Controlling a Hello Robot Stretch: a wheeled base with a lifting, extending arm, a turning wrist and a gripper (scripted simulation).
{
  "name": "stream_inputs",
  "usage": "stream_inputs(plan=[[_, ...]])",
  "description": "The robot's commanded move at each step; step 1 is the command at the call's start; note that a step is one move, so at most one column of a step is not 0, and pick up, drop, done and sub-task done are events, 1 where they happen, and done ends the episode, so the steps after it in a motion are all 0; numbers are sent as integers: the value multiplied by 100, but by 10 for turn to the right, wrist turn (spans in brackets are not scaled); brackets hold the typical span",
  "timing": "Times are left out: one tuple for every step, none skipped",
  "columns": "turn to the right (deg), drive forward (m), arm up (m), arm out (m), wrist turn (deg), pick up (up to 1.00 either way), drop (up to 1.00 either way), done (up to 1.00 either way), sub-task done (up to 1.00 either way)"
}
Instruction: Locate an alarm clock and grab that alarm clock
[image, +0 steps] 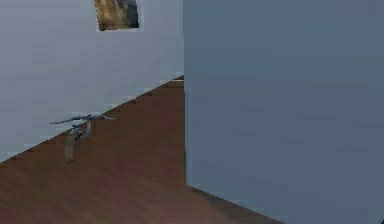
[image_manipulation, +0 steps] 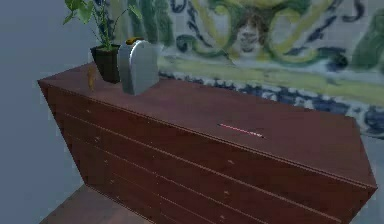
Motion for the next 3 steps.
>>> stream_inputs(plan=[[-90,0,0,0,0,0,0,0,0],[450,0,0,0,0,0,0,0,0],[120,0,0,0,0,0,0,0,0]])
